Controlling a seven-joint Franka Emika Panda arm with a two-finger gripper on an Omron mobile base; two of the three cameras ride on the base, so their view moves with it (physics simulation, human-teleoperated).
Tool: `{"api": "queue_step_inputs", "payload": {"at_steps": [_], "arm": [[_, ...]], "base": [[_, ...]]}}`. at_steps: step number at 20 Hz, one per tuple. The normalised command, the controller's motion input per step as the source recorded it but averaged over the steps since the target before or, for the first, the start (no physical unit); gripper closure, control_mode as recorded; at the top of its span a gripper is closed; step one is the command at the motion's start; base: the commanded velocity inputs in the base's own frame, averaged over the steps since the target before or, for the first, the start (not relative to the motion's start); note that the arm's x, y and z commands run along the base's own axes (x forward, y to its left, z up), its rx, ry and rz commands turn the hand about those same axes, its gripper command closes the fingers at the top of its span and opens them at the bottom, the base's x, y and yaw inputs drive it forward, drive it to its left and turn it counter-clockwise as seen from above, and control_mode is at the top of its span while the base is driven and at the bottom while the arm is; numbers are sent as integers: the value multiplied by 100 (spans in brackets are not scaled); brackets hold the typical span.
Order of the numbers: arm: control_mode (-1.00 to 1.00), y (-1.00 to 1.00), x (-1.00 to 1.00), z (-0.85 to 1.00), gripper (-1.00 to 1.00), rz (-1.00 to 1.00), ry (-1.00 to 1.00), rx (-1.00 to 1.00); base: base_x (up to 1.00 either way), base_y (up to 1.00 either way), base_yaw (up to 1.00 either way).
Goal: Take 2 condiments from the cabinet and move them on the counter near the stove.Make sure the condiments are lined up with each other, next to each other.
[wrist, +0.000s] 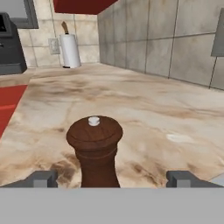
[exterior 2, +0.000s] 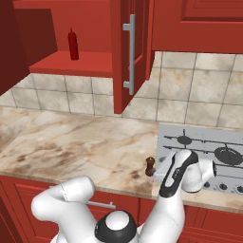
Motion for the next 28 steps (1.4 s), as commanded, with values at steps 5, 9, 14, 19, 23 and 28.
{"api": "queue_step_inputs", "payload": {"at_steps": [5,9,14,19,23,28], "arm": [[-100,-10,-32,34,-100,0,0,0],[-100,0,-52,54,-100,0,0,0],[-100,30,-47,56,-100,-2,0,0],[-100,26,-52,64,-100,-14,0,0],[-100,26,-56,55,-100,-22,0,0],[-100,40,-46,66,-100,-22,2,0]], "base": [[0,0,0],[0,0,0],[0,0,0],[0,0,0],[0,0,0],[0,0,0]]}}
